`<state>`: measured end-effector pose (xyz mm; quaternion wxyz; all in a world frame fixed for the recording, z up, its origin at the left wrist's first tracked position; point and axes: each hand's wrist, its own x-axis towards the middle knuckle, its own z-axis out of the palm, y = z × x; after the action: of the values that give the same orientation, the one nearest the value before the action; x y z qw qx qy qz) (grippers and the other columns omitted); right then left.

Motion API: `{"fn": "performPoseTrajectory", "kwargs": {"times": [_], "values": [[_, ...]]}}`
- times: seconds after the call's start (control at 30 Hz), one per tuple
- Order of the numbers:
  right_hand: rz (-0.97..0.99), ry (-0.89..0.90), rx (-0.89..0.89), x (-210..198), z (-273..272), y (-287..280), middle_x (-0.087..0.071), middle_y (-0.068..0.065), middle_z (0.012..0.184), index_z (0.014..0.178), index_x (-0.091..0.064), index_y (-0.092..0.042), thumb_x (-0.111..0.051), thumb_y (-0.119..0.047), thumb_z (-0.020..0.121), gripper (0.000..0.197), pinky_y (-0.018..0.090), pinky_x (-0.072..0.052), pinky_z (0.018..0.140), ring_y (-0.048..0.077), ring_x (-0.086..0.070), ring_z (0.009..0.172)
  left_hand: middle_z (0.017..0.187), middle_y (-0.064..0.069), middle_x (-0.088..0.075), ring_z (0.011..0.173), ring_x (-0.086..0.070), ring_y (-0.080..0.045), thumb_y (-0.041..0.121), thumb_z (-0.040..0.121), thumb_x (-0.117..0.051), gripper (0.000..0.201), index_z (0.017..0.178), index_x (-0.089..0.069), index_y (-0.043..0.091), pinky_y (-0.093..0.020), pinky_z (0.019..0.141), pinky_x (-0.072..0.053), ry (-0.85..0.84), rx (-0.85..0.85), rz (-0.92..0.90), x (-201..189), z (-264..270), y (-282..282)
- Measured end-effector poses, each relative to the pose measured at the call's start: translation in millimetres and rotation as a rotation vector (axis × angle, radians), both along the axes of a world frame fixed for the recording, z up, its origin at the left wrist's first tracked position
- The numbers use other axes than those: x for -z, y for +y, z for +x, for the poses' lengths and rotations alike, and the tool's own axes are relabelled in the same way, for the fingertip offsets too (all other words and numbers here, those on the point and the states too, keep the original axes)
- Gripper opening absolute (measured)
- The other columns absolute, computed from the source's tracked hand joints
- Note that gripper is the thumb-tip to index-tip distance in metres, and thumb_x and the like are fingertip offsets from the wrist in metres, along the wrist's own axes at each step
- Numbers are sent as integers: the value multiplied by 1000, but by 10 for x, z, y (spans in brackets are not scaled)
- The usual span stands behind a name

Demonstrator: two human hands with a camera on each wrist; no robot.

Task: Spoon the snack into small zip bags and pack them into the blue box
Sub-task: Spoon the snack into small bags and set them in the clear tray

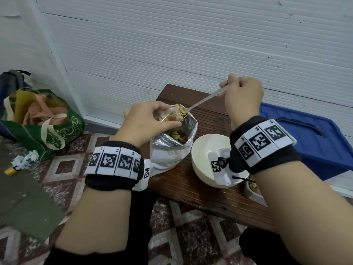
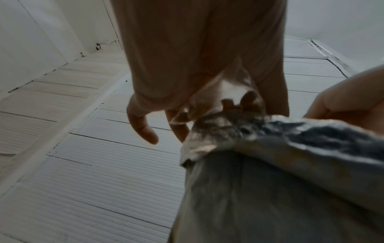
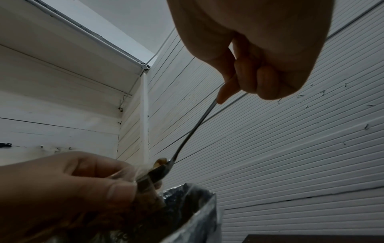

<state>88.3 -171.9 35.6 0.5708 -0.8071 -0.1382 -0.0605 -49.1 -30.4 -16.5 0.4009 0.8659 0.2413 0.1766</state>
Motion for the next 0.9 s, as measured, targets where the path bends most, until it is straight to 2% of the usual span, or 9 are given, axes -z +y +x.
{"fn": "performPoseTrajectory", "kwargs": {"times": [0.2, 0.27, 0.4, 0.47, 0.57, 0.67, 0.73, 0.8, 0.9], "values": [[7, 9, -39, 38, -8, 66, -60, -5, 61, 80, -68, -14, -43, -27, 101, 35, 1, -35, 47, -11, -49, 43, 87, 27, -61, 98, -59, -8, 61, 63, -79, 31, 80, -55, 52, -47, 100, -43, -37, -28, 35, -36, 46, -84], [24, 6, -56, 30, -23, 73, -61, -5, 62, 81, -67, -15, -43, -27, 101, 34, 4, -37, 51, -9, -53, 49, 88, 28, -59, 100, -58, -9, 60, 65, -79, 30, 81, -54, 52, -47, 100, -42, -44, -34, 45, -38, 57, -102], [76, -82, -104, -11, -74, 67, -62, -7, 66, 80, -65, -18, -43, -28, 101, 32, 8, -41, 60, 1, -59, 59, 89, 27, -62, 99, -60, -7, 75, 50, -69, 41, 80, -57, 50, -47, 100, -44, -90, -63, -12, -9, 76, -109], [125, -169, -140, -38, -107, 55, -63, -10, 71, 78, -63, -19, -44, -26, 101, 31, 7, -41, 61, 1, -59, 61, 90, 25, -63, 99, -62, -9, 79, 44, -64, 48, 80, -58, 49, -48, 98, -46, -121, -87, -61, 16, 90, -101], [176, -280, -177, -62, -139, 39, -63, -14, 75, 78, -61, -19, -45, -23, 100, 29, 8, -42, 64, -1, -58, 61, 89, 25, -63, 98, -63, -10, 78, 43, -67, 48, 78, -58, 47, -52, 91, -50, -144, -114, -115, 25, 89, -96], [220, -349, -169, -82, -141, 12, -63, -15, 76, 73, -56, -29, -45, -23, 100, 30, 16, -47, 68, 2, -60, 65, 87, 24, -63, 94, -62, -5, 64, 57, -80, 37, 79, -58, 43, -48, 93, -50, -142, -120, -123, 15, 79, -90], [241, -373, -158, -103, -132, -4, -63, -15, 78, 73, -56, -29, -45, -22, 100, 29, 18, -49, 68, 3, -61, 66, 86, 24, -62, 90, -59, 2, 53, 65, -81, 29, 79, -58, 42, -44, 94, -50, -147, -121, -118, 19, 77, -75], [248, -386, -146, -115, -122, -11, -64, -15, 81, 74, -56, -27, -45, -22, 99, 28, 18, -49, 68, 3, -61, 66, 87, 24, -61, 91, -57, 4, 52, 67, -81, 27, 81, -59, 42, -44, 94, -51, -155, -121, -108, 16, 71, -72], [250, -397, -110, -108, -112, -19, -64, -16, 79, 73, -54, -30, -45, -23, 99, 29, 17, -48, 67, 3, -62, 65, 89, 24, -59, 91, -59, 1, 49, 69, -80, 30, 90, -62, 38, -45, 86, -55, -166, -116, -127, 7, 63, -82]]}}
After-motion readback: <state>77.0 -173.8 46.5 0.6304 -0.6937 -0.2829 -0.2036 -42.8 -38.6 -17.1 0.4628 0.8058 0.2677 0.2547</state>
